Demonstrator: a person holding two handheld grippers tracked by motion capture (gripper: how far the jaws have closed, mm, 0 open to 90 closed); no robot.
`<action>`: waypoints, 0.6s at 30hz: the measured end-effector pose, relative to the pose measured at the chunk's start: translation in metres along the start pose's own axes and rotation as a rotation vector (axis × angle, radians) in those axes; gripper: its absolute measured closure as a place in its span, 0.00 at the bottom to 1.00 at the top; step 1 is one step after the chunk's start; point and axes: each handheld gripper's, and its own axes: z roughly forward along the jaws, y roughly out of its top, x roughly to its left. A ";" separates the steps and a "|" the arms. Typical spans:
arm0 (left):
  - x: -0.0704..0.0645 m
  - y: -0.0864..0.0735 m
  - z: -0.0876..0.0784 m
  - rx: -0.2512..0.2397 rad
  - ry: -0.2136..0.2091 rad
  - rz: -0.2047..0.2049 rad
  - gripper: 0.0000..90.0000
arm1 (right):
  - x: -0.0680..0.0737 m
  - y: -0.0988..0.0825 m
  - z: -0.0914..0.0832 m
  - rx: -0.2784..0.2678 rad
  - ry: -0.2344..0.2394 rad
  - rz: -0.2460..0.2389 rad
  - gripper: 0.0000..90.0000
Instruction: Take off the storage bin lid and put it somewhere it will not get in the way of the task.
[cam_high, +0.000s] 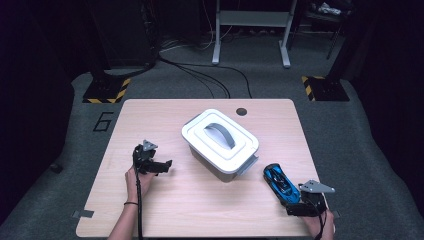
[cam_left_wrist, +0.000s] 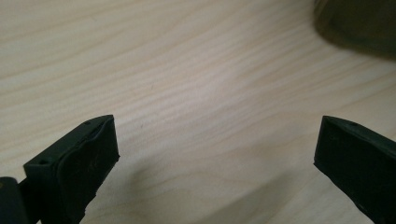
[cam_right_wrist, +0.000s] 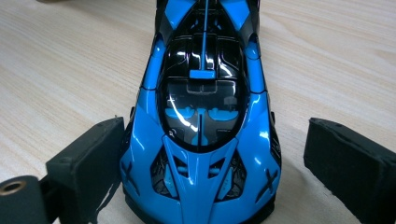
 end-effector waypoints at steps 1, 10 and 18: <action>0.000 -0.002 0.001 0.003 0.006 0.001 0.00 | 0.001 0.000 0.000 0.006 -0.004 -0.005 0.05; 0.002 -0.010 0.005 -0.003 -0.014 0.015 0.00 | 0.000 0.009 -0.006 0.011 0.017 0.011 0.04; 0.002 -0.010 0.005 -0.001 -0.015 0.014 0.00 | 0.005 0.034 -0.014 0.003 0.031 -0.003 0.04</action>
